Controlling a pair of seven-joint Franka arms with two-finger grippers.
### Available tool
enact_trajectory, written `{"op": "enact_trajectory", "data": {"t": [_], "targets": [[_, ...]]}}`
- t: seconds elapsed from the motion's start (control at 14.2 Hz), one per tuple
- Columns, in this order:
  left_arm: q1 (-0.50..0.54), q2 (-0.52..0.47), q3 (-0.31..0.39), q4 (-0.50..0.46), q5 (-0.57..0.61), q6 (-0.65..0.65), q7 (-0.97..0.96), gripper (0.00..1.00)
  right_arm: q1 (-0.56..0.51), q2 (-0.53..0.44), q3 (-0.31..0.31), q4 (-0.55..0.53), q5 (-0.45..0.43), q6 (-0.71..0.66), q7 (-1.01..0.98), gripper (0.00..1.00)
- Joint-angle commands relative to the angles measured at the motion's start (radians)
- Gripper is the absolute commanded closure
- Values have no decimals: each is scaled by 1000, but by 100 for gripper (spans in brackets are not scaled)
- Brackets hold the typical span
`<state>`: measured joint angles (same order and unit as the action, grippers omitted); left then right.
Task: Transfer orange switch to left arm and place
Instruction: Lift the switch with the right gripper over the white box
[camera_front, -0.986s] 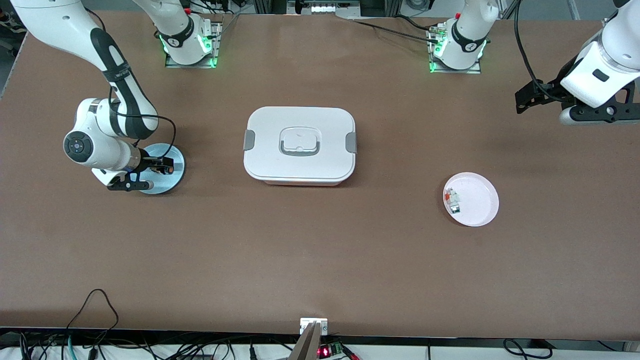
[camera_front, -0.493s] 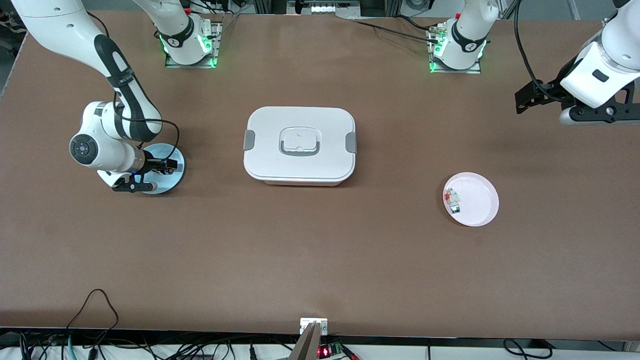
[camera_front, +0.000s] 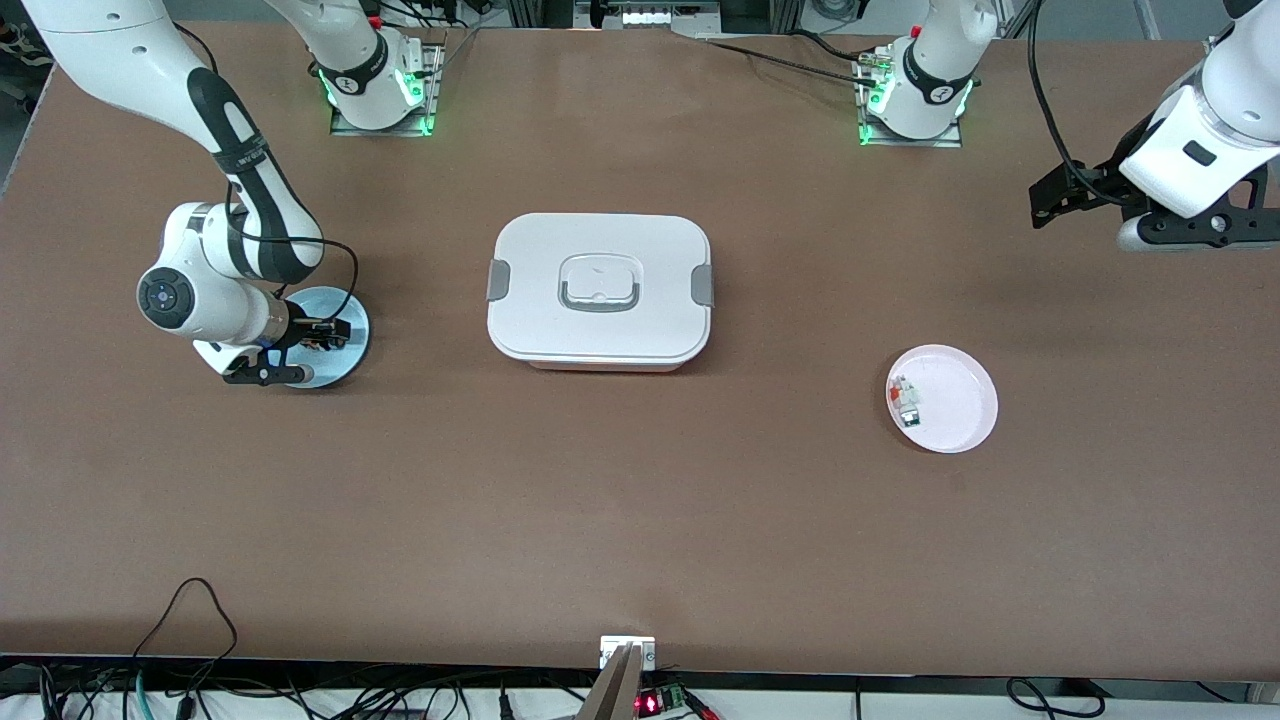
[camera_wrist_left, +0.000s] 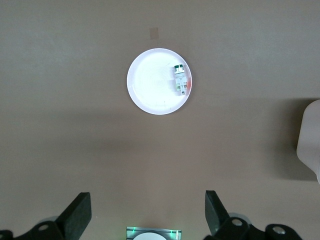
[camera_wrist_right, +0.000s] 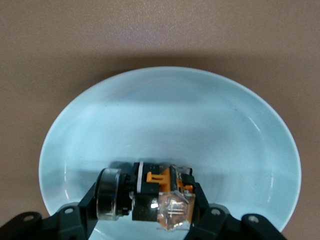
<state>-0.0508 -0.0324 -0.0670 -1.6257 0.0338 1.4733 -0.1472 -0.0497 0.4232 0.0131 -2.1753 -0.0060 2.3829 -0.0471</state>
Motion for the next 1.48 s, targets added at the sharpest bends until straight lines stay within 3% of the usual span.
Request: {"op": "enact_trajectory", "data": {"t": [0.0,0.21,0.56,0.92,1.41], "targets": [[2,6,-7,6,21,4,8,0,-3,-50,11,0,11,-19,-26,89],[2,6,-7,6,21,4,8,0,-2,-83,33,41,11,-68,-104,91],[2,8,-5,6,21,5,8,0,7,-83,80,248,47,-266,-382,92],[-6,28,-8,6,23,-5,12,0,39,-86,84,393,234,-378,-753,92],[-8,20,-11,7,-34,-21,15,0,187,-138,84,442,463,-378,-948,94]]}}
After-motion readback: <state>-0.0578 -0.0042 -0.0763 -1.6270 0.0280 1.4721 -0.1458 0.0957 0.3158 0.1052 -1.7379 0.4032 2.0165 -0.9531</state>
